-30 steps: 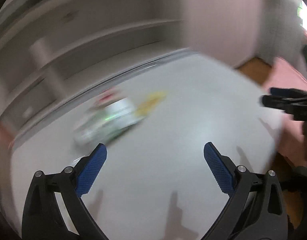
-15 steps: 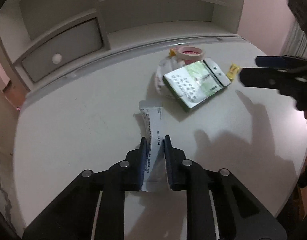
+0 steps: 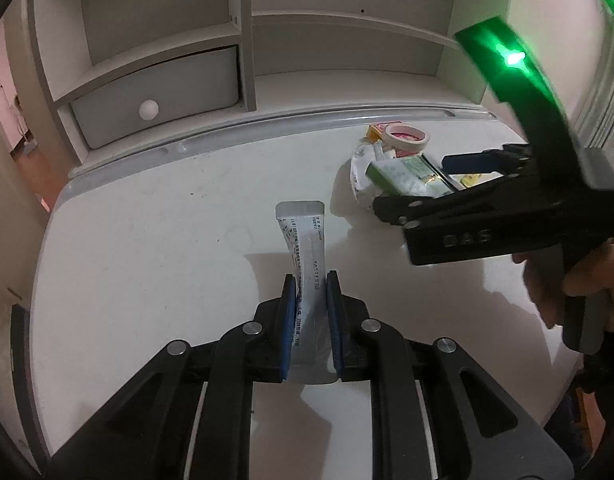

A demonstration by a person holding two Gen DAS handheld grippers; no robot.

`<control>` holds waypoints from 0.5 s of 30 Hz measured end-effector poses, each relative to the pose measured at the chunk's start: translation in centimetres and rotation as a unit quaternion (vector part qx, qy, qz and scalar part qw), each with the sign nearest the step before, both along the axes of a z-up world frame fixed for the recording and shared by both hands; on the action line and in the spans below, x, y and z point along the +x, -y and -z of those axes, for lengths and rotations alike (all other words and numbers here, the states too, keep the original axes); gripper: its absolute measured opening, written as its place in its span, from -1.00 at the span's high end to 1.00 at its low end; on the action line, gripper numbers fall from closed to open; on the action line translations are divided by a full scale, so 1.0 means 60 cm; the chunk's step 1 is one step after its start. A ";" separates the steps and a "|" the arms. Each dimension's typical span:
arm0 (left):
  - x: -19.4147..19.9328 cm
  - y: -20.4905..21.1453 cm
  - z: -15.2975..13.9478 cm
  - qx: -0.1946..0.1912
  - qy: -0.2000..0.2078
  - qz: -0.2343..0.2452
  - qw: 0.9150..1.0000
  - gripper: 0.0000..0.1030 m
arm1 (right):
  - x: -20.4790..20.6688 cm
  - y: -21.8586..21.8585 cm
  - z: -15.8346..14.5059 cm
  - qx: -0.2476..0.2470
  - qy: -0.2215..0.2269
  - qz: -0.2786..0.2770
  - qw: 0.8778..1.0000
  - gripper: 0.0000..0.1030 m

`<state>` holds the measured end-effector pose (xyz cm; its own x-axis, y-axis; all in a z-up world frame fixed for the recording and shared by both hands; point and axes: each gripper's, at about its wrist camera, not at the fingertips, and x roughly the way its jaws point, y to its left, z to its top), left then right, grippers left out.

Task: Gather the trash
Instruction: 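Grasp the white tube sachet with the left tool while the right tool grasps the green-white box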

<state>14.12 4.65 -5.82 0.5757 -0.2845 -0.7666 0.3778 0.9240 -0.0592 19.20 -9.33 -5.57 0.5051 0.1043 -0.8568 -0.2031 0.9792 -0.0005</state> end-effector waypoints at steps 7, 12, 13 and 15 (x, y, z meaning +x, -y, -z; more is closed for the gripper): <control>-0.002 -0.002 -0.006 -0.008 -0.001 0.001 1.000 0.72 | -0.009 0.010 -0.002 -0.007 0.005 0.006 1.000 -0.73; -0.003 -0.003 -0.022 -0.010 0.003 -0.004 1.000 0.72 | -0.033 0.018 -0.024 -0.017 0.023 -0.005 1.000 -0.39; -0.004 -0.002 -0.026 -0.009 0.005 -0.005 1.000 0.72 | -0.040 0.020 -0.030 -0.016 0.026 -0.006 1.000 -0.39; -0.007 0.003 -0.039 -0.007 0.012 -0.004 1.000 0.72 | -0.058 0.024 -0.045 -0.022 0.039 -0.012 0.999 -0.38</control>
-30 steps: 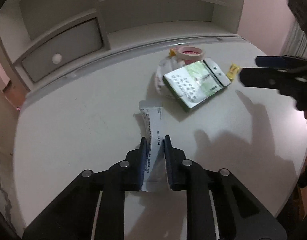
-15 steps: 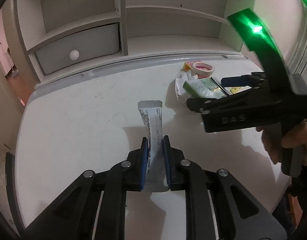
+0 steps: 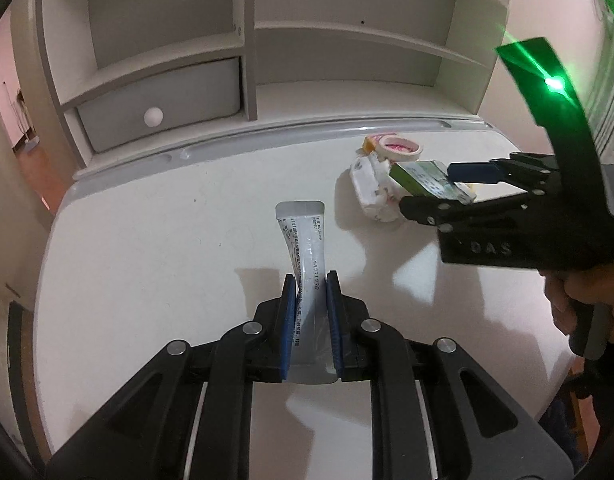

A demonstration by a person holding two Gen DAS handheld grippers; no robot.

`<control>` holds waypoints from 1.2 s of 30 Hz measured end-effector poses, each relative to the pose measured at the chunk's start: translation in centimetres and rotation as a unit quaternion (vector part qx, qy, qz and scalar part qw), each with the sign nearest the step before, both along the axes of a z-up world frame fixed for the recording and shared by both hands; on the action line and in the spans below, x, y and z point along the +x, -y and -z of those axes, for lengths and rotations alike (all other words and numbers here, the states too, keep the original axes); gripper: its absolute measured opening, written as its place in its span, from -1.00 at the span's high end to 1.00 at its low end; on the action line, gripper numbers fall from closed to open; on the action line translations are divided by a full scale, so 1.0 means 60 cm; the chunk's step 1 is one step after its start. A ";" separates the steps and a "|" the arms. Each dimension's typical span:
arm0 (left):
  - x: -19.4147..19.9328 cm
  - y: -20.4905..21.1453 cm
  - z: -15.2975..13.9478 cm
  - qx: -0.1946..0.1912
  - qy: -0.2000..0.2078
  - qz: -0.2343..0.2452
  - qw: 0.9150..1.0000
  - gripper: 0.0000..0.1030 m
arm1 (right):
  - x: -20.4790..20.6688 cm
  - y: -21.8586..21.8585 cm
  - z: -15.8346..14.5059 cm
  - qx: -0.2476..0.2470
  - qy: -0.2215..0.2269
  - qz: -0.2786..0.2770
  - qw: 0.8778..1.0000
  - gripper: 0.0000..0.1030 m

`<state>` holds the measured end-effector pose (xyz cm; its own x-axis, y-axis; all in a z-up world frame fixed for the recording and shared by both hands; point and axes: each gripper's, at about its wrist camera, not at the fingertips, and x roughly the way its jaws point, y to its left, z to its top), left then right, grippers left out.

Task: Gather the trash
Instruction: 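Grasp the white tube sachet with the left tool while the right tool grasps the green-white box, then carry sachet and box over the bin and open both tools to drop them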

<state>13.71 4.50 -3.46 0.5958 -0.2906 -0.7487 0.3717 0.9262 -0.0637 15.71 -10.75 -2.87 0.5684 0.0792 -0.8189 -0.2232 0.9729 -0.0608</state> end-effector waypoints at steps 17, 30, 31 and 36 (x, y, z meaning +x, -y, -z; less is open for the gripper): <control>-0.060 0.153 -0.068 -0.009 0.029 0.069 0.997 0.72 | -0.136 0.207 -0.137 0.155 0.075 0.053 0.984 0.77; -0.147 0.446 -0.088 -0.048 0.018 0.223 0.973 0.72 | -0.352 0.521 -0.120 0.176 0.115 0.246 0.946 0.77; -0.160 0.475 -0.087 -0.051 0.018 0.241 0.969 0.72 | -0.387 0.560 -0.113 0.169 0.119 0.275 0.939 0.77; -0.239 0.636 -0.055 -0.055 -0.007 0.338 0.939 0.72 | -0.512 0.691 -0.067 0.167 0.120 0.383 0.901 0.77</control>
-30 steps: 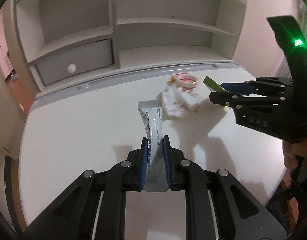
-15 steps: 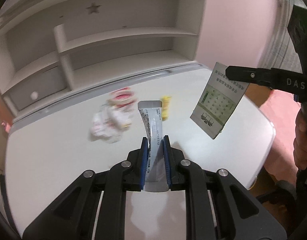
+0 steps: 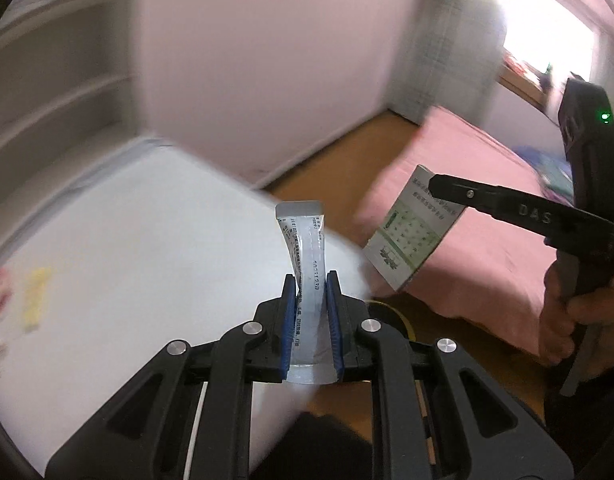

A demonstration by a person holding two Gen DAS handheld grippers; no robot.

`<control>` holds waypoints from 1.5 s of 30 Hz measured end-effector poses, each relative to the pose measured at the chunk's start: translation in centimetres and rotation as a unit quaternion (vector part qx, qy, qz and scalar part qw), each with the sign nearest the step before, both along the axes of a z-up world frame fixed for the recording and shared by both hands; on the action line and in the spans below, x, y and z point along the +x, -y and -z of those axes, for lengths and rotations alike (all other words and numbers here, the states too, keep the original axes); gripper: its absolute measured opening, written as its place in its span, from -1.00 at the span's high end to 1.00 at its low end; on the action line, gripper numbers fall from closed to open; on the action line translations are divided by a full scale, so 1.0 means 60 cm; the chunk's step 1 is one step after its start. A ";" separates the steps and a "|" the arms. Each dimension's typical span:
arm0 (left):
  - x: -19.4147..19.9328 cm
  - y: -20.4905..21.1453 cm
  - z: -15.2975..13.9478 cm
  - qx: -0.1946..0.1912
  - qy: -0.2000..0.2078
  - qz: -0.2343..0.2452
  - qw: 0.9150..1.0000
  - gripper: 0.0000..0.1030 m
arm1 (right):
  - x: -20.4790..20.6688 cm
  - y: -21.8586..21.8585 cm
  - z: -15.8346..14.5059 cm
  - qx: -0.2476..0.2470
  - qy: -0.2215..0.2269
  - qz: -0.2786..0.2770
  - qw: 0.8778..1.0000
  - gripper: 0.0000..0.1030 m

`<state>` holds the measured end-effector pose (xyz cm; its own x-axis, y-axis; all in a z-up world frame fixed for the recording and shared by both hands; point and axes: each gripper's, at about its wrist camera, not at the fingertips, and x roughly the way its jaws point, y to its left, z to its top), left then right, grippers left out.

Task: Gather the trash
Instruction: 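Carry sachet and box over the bin and open both tools to drop them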

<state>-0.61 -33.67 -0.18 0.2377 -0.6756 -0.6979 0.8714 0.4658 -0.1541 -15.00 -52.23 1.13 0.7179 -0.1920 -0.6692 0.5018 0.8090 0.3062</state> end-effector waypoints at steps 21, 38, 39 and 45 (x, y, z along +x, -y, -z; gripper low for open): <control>-0.108 0.289 0.246 0.100 -0.073 0.130 0.984 0.72 | -0.159 0.197 0.312 0.143 -0.115 0.160 0.970 0.77; -0.106 0.310 0.282 0.123 -0.094 0.133 0.979 0.72 | -0.180 0.214 0.313 0.151 -0.094 0.203 0.963 -0.72; -0.107 0.313 0.281 0.123 -0.096 0.134 0.979 0.71 | -0.182 0.213 0.313 0.150 -0.094 0.204 0.963 -0.72; -0.109 0.329 0.266 0.116 -0.097 0.136 0.979 -0.09 | -0.200 0.213 0.305 0.145 -0.087 0.220 0.961 -0.72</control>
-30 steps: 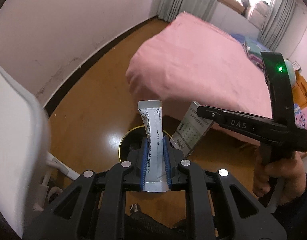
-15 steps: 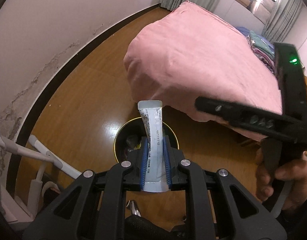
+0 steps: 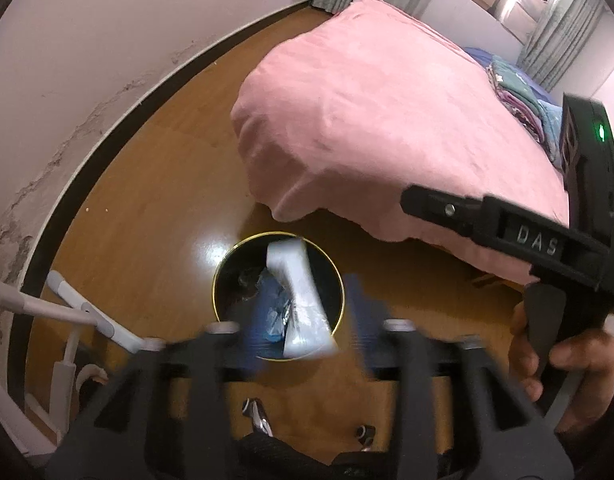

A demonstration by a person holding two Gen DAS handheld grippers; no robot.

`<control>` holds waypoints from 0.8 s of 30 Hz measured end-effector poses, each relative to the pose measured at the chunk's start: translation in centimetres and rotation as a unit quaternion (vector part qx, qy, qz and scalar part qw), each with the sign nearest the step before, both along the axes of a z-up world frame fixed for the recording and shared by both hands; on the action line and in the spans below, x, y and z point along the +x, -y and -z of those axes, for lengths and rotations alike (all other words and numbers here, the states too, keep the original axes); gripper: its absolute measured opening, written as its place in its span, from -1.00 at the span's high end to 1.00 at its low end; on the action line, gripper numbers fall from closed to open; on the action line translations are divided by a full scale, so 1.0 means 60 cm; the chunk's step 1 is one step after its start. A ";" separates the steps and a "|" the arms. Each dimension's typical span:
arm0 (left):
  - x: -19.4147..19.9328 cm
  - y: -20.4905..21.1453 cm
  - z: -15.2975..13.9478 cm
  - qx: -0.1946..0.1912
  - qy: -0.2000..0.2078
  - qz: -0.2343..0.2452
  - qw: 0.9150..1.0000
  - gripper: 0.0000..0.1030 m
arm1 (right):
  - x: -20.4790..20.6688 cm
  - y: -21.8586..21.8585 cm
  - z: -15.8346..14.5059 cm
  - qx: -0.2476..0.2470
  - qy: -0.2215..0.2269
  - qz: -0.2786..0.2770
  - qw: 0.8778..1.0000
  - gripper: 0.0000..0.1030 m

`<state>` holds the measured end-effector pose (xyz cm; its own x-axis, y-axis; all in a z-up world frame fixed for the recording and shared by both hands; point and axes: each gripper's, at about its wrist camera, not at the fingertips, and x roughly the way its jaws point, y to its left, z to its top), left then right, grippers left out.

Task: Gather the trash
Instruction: 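Carry sachet and box over the bin and open both tools to drop them, then grasp the white tissue bag with the left tool while the right tool grasps the tape roll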

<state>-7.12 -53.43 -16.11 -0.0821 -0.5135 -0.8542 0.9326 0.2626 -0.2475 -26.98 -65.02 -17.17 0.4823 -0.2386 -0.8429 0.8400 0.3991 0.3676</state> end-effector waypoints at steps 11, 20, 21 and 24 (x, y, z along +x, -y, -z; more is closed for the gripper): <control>-0.006 -0.082 -0.104 -0.026 0.062 -0.030 0.997 -0.65 | 0.006 -0.038 -0.025 -0.037 -0.039 -0.026 0.998 -0.72; 0.081 -0.315 -0.244 -0.077 0.136 -0.120 0.980 -0.80 | 0.167 -0.216 -0.176 -0.128 0.001 -0.186 0.974 -0.74; 0.103 -0.349 -0.253 -0.077 0.143 -0.143 0.976 -0.80 | 0.192 -0.239 -0.188 -0.133 0.008 -0.207 0.969 -0.74; 0.172 -0.458 -0.264 -0.070 0.158 -0.210 0.962 -0.80 | 0.287 -0.322 -0.220 -0.135 0.033 -0.285 0.949 -0.74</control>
<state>3.22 -25.96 -0.30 0.4115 -0.5560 -0.7222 0.7854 0.6184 -0.0285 -9.75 -45.73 -4.00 0.6468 -0.1263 -0.7521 0.4390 0.8681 0.2318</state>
